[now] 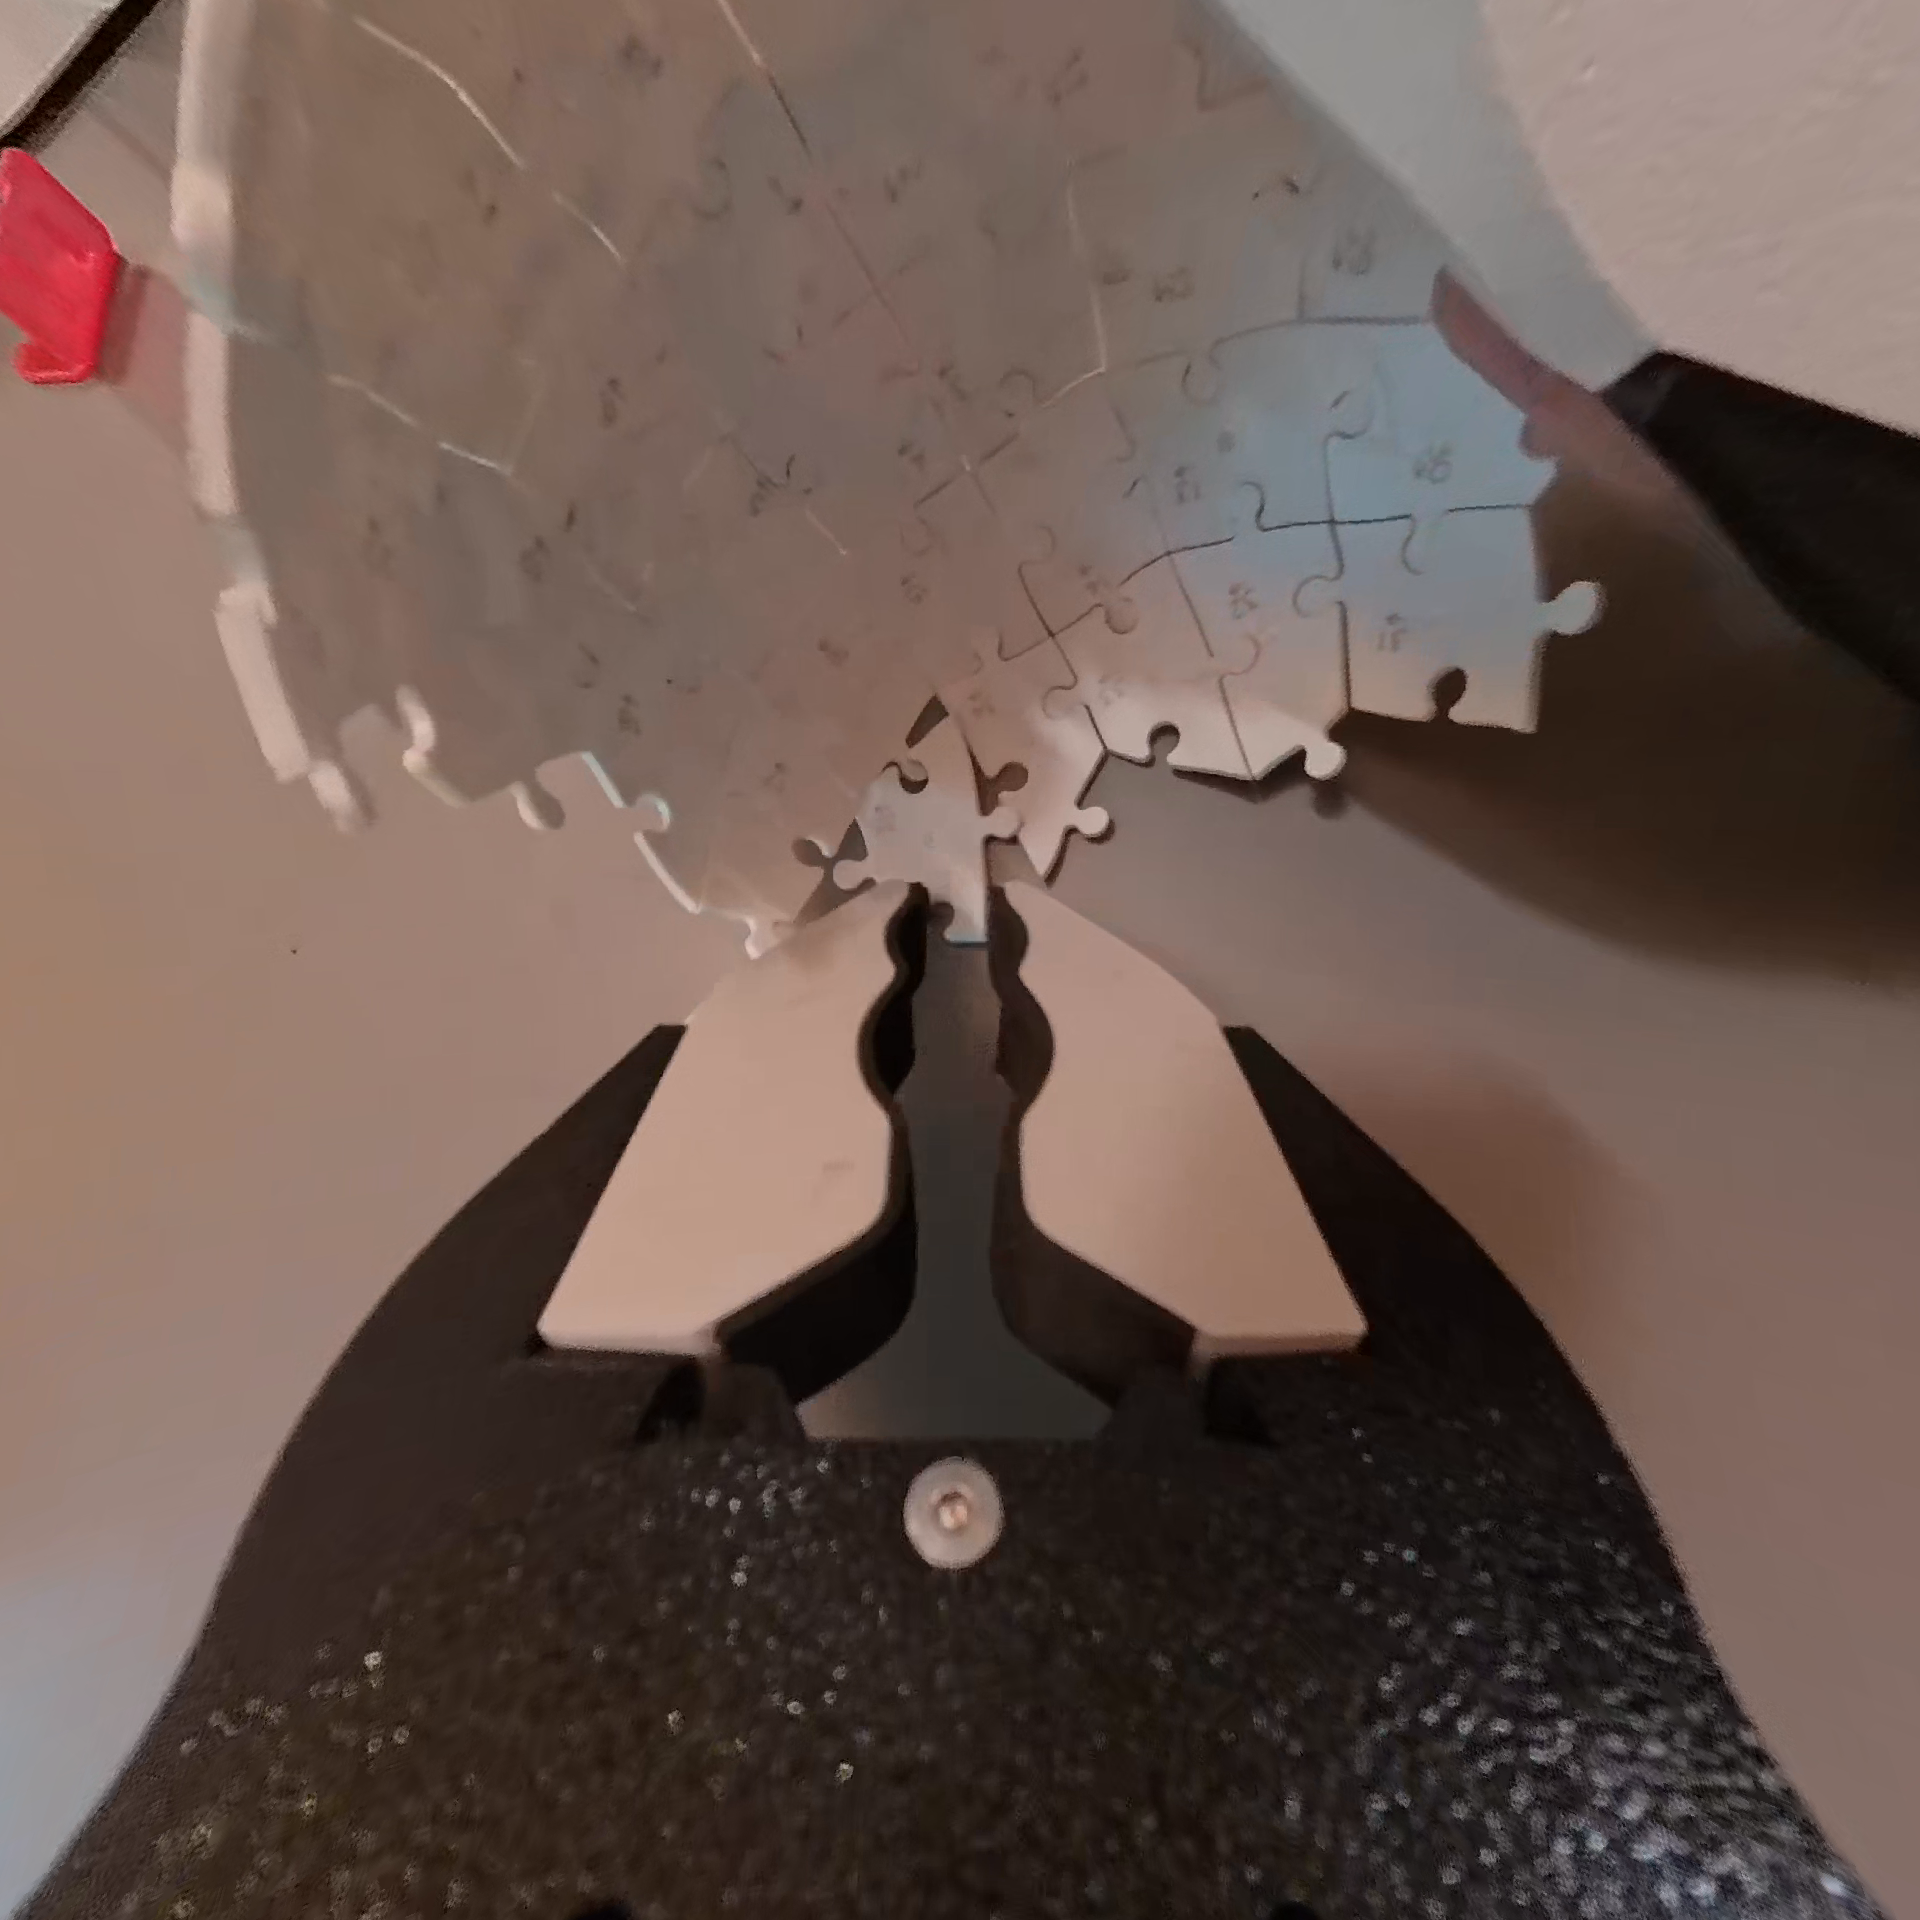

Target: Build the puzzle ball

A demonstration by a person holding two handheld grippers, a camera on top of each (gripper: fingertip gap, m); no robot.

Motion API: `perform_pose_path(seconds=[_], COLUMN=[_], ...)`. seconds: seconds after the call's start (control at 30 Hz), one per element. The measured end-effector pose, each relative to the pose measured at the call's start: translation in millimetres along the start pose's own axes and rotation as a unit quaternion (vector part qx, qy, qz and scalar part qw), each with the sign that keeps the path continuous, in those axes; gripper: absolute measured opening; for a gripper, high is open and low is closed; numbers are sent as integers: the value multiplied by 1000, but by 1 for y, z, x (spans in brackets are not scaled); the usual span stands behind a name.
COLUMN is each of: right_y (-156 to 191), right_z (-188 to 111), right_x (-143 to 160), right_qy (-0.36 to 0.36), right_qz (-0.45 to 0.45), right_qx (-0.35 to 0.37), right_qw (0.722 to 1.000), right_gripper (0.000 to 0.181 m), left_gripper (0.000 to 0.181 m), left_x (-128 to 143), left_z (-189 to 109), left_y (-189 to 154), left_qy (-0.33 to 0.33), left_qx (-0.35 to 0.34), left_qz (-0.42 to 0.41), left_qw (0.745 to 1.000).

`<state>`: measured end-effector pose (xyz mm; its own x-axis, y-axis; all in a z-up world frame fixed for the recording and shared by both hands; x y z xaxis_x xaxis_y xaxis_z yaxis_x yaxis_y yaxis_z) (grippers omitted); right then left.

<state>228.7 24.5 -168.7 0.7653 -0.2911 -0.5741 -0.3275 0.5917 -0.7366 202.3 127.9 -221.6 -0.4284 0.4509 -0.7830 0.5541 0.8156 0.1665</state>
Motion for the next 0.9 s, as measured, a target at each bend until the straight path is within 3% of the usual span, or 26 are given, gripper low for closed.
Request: perform_pose_path(seconds=[0.03, 0.33, 0.6, 0.9], right_y=[0, 0, 0, 0], right_z=[0, 0, 0, 0], right_x=[0, 0, -1, -1], right_qy=[0, -1, -1, -2], right_qz=[0, -3, -4, -6], right_qx=[0, -1, -1, -2], right_qw=[1000, 1000, 1000, 1000], right_gripper=[6, 5, 5, 5], left_gripper=[10, 1, 3, 0], left_x=[0, -6, 7, 3], left_z=[1, -4, -7, 0], left_y=[0, 0, 8, 5], left_qy=[0, -25, 12, 10], left_qx=[0, 8, -39, -36], left_qz=[-2, -27, -30, -46], left_qw=[1000, 999, 999, 998])
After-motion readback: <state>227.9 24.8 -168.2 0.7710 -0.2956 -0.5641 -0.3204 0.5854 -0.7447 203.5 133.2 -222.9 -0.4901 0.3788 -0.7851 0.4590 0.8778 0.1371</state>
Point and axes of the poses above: each gripper's, where its closed fingertips meet, z out along the fingers, x out of its underside, y = z × x across the jaws, the point moved 7 cm from there along -z, back along the fingers, and after that the axes turned 13 degrees about -y, right-handed, at the moved point
